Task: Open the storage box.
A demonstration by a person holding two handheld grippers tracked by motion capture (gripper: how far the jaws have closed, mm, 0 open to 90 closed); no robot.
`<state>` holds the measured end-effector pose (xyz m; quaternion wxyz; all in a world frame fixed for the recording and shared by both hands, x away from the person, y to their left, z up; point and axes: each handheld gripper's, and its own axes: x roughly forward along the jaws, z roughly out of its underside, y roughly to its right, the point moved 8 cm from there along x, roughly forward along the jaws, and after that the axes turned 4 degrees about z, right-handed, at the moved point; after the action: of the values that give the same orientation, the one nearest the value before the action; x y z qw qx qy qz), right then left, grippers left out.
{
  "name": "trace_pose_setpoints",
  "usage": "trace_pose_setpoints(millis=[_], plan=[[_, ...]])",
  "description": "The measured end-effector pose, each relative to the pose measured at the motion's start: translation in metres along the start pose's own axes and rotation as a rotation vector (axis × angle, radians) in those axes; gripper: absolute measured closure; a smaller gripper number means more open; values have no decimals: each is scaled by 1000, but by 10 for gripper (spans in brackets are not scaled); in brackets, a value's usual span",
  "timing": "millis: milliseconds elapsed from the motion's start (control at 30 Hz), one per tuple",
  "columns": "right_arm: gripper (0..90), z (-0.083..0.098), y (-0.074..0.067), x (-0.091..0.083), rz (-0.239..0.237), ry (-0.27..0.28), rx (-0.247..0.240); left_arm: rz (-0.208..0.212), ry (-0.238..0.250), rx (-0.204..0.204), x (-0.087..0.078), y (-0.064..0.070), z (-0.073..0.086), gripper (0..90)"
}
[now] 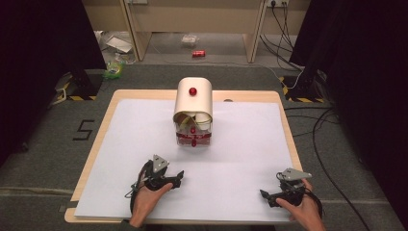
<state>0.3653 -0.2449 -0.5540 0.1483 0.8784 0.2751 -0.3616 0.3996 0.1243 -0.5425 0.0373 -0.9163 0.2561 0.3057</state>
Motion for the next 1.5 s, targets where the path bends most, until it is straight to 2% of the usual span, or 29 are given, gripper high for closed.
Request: trace_pose_setpoints(millis=[200,300,433,500,700,833,967,1200,1300,1500], plan=[[4,0,0,0,-1,0,0,-40,64,-4,5,-1,-12,160],[4,0,0,0,0,0,1,-61,75,-13,8,-2,-16,165],[4,0,0,0,-1,-1,1,-65,113,-10,12,4,-23,289],[4,0,0,0,0,0,1,-59,128,-12,14,8,-27,314],[4,0,0,0,1,0,-1,-57,148,34,22,21,-36,398],[4,0,0,0,1,0,0,-66,182,28,26,25,-42,476],[4,0,0,0,-1,-1,1,-65,193,38,31,32,-44,553],[4,0,0,0,1,-1,1,-86,194,42,41,37,-47,617],[4,0,0,0,-2,-2,1,-93,192,27,46,39,-47,630],[4,0,0,0,0,-2,1,-140,210,21,51,40,-52,652]])
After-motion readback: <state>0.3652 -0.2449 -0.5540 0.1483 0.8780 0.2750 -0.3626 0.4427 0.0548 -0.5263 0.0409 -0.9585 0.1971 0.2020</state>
